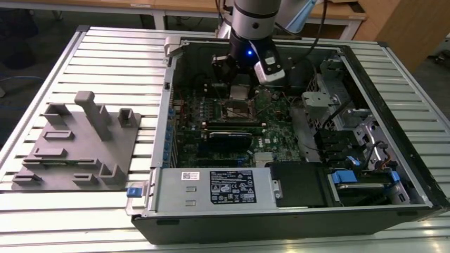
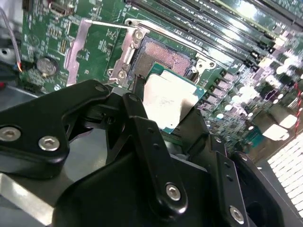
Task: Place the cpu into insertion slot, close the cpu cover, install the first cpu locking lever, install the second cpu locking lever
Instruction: 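Place the cpu into insertion slot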
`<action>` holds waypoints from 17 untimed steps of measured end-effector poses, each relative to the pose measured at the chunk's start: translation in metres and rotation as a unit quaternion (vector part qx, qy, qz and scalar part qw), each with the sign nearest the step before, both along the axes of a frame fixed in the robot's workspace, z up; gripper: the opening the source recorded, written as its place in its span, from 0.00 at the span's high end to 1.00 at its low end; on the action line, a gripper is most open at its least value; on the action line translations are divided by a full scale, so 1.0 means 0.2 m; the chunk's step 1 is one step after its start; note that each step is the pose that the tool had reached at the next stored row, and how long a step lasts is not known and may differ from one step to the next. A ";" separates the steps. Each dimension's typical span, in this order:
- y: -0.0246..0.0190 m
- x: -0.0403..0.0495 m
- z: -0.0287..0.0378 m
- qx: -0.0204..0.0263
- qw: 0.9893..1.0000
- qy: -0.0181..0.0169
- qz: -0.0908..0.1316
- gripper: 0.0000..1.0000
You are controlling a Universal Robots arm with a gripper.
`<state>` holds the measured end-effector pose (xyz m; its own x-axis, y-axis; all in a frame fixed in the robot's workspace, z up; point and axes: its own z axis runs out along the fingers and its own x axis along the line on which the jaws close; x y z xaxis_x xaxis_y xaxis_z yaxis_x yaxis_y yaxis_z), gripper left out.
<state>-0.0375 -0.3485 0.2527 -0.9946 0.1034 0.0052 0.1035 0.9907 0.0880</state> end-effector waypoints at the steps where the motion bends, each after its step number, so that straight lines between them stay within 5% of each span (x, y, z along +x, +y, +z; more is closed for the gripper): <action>1: 0.000 0.000 -0.001 0.000 1.000 0.000 -0.009 0.46; 5: 0.000 0.000 -0.003 0.000 0.999 0.000 -0.046 0.46; 9: 0.000 0.000 -0.006 0.000 0.997 0.000 -0.082 0.46; 13: 0.000 0.000 -0.009 0.000 0.993 0.000 -0.118 0.46; 17: 0.000 0.000 -0.011 0.000 0.988 0.000 -0.154 0.46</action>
<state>-0.0375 -0.3485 0.2504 -0.9163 0.4005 0.0052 0.3994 0.9125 0.0881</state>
